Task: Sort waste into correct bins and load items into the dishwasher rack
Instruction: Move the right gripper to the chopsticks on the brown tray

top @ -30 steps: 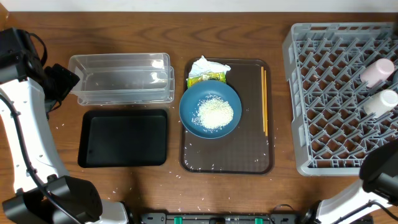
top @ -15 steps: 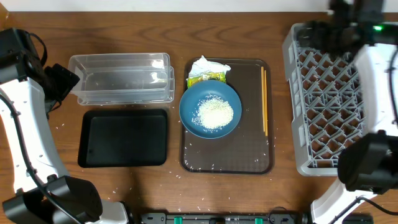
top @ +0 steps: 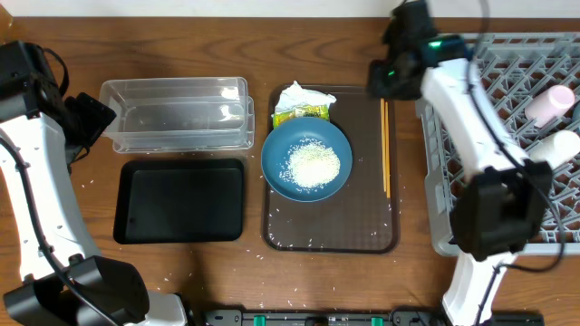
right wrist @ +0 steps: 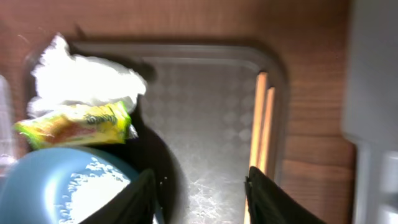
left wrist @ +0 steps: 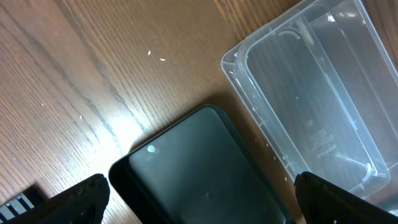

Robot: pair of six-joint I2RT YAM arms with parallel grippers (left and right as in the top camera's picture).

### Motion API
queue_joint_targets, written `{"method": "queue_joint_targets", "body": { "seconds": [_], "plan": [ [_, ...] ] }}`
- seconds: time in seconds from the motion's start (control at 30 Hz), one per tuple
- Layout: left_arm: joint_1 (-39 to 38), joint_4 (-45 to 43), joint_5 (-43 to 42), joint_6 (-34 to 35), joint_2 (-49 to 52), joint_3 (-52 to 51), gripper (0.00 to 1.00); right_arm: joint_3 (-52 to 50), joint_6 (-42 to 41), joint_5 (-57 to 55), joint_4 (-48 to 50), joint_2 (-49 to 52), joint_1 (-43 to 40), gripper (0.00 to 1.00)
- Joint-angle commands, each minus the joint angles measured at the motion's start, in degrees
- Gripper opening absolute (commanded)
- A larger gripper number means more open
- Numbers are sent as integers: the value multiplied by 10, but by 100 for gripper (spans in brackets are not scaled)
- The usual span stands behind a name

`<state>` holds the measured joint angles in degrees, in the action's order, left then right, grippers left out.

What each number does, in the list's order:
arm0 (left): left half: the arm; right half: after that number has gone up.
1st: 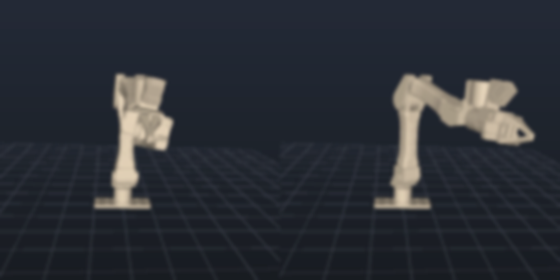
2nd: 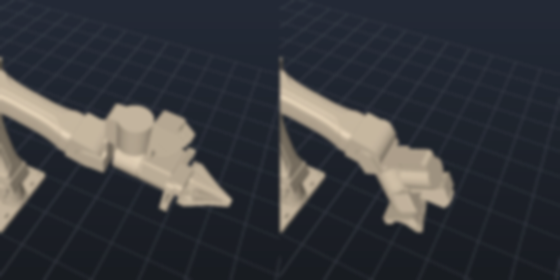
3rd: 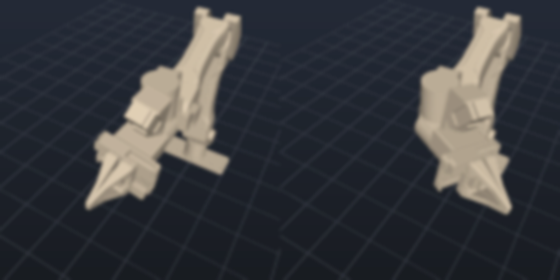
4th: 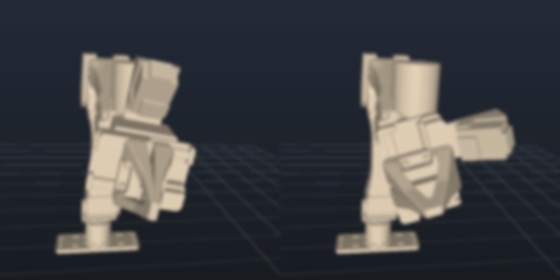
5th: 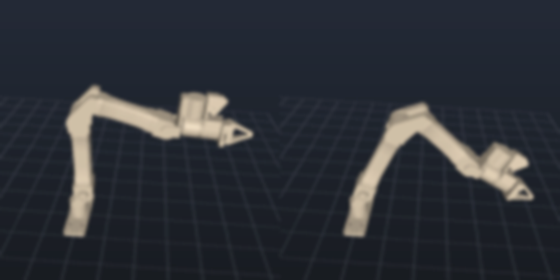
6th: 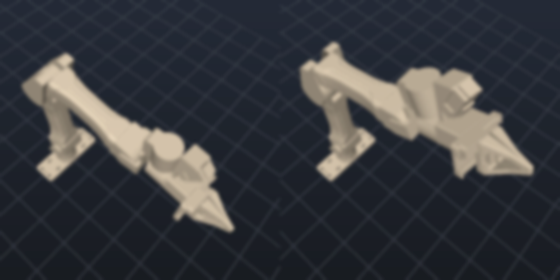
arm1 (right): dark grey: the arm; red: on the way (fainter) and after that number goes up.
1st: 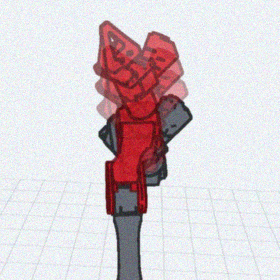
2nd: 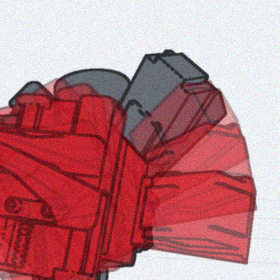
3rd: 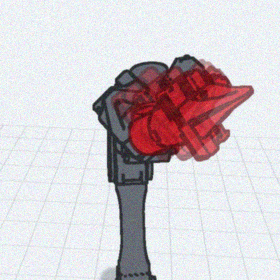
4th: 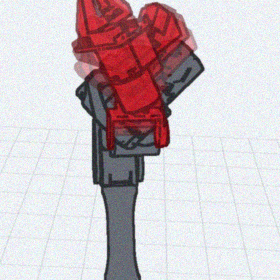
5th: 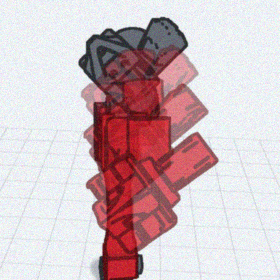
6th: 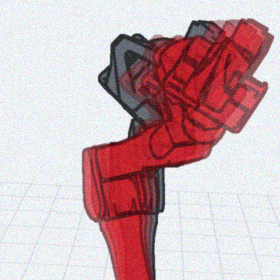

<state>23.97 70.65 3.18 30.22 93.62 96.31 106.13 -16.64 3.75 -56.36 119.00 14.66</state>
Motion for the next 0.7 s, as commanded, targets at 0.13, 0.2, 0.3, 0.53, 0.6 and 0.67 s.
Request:
{"method": "queue_joint_targets", "body": {
  "seconds": [0.13,0.2,0.3,0.53,0.6,0.67],
  "plan": [
    [2,3,3,5,-8,9,98,-1,-46,-86,-9,45,15,44],
    [2,3,3,5,-8,9,98,-1,-46,-87,-11,49,11,45],
    [2,2,3,5,-8,9,98,-1,-46,-85,-18,49,3,45],
    [2,3,3,5,-8,9,98,-11,-45,-73,-32,49,3,43],
    [2,3,3,5,-8,9,98,-23,-46,-80,-30,49,3,43],
    [2,3,3,5,-8,9,98,-38,-46,-80,-22,49,3,43]
  ]
}}
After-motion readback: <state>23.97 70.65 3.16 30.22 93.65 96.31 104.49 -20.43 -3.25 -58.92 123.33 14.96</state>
